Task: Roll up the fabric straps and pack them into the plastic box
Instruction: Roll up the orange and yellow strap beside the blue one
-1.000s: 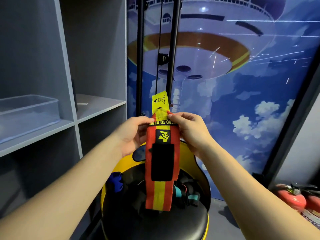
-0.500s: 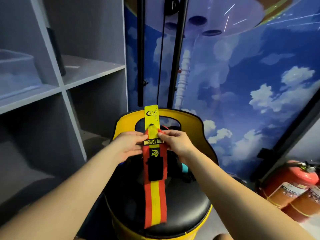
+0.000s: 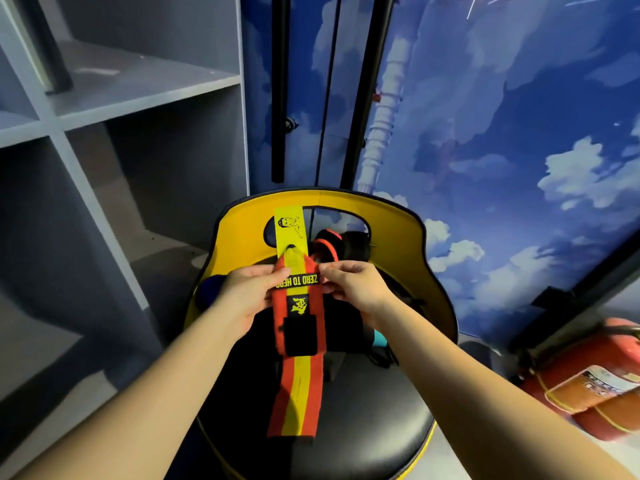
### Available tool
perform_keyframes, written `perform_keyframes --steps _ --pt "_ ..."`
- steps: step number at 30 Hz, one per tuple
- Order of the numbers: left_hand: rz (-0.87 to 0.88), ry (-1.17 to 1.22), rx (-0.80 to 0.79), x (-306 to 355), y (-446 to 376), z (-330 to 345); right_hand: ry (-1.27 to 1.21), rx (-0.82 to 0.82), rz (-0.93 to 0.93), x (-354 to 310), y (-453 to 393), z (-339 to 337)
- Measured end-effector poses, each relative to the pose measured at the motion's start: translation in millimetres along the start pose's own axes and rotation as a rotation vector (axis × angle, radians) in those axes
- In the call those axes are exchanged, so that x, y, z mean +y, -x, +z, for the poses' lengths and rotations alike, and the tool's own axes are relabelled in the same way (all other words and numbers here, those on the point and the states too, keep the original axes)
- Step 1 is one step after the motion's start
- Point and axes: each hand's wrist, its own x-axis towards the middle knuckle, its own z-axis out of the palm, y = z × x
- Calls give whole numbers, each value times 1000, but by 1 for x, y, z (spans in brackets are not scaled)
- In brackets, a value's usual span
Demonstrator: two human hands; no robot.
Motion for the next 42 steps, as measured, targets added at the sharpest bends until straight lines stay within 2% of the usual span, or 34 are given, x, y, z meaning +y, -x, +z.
perform_keyframes --steps 4,8,15,20,24,32,37,42 --pt "-8 80 34 -15 -19 -5 99 135 3 15 -32 -36" --pt "10 113 11 -28 -37 -3 342 287 2 30 -78 -67" --pt "10 157 -15 -40 -64 2 780 257 -109 36 -133 -47" --pt "9 193 16 -44 -79 0 972 298 -111 47 -167 -26" --pt "0 232 27 -45 -85 1 1014 356 -82 48 -184 -22" --pt "-5 211 14 -42 -88 6 796 499 -100 38 -180 -45" --pt "0 219 0 -38 -82 6 404 551 -90 3 -171 -65" --pt "-4 280 22 -35 -76 0 -18 486 -77 -34 -160 -83"
